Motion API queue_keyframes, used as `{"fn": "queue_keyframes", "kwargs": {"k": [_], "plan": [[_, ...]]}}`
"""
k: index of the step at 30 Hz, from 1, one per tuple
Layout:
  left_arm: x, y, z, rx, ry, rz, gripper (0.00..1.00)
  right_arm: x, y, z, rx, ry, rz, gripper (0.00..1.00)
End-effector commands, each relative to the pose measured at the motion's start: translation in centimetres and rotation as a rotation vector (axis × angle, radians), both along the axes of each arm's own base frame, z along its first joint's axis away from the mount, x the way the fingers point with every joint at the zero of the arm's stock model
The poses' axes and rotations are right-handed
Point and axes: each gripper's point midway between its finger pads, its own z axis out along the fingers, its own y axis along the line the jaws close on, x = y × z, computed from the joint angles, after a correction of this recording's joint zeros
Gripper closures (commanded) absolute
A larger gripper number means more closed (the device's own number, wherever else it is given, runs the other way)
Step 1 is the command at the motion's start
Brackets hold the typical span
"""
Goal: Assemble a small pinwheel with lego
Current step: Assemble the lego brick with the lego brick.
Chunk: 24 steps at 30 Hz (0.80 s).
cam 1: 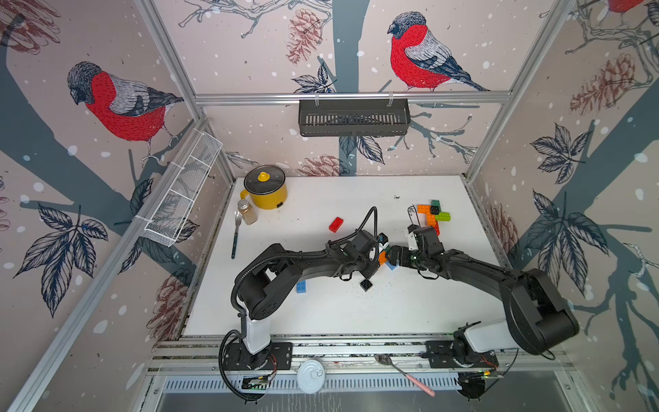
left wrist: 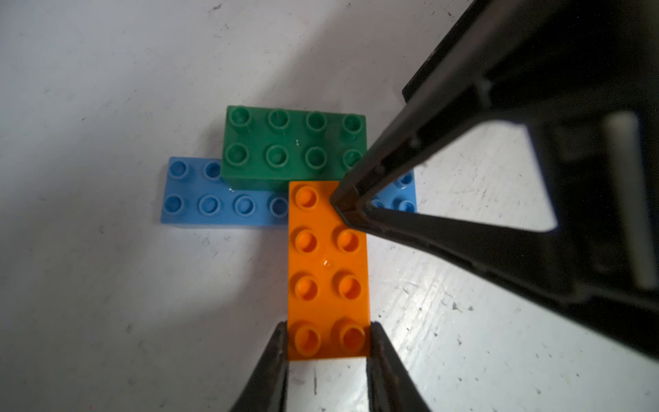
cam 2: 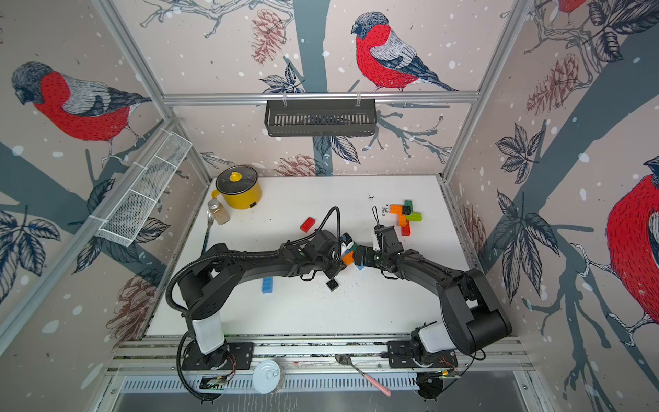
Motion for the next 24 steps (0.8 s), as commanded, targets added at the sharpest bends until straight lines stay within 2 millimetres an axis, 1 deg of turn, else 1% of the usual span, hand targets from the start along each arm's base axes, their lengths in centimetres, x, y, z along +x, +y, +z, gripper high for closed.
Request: {"fn": "queue_keyframes", "kwargs": {"k": [1, 3, 7, 9, 12, 17, 24], "plan": [[-0.9, -0.1, -0.2, 0.009, 0.034, -0.023, 0.89, -1.3, -3.2, -2.1, -0.122, 0.073, -0.096, 0.02], [-1.2, -0.3, 0.0, 0.001, 0.039, -0.038, 0.89, -1.4, -3.5, -2.2, -0.115, 0.077, -0.108, 0.02], [-1.7, -0.5, -0.1, -0.002, 0.045, -0.052, 0.89, -1.3, -3.1, -1.7, -0.077, 0.07, -0.097, 0.02], [-1.4, -0.2, -0.5, 0.02, 0.043, -0.032, 0.89, -1.1, -3.0, -1.6, -0.078, 0.065, -0.097, 0.02], [-1.3, -0.1, -0.7, 0.034, 0.036, -0.021, 0.9, -1.0, -3.5, -1.9, -0.099, 0.071, -0.114, 0.02], [-1.1, 0.2, -1.3, 0.044, 0.037, 0.002, 0.9, -1.4, -3.8, -2.5, -0.107, 0.088, -0.14, 0.02], [-0.5, 0.3, -1.0, 0.043, 0.019, 0.032, 0.9, -2.2, -4.8, -3.7, -0.159, 0.124, -0.179, 0.02]]}}
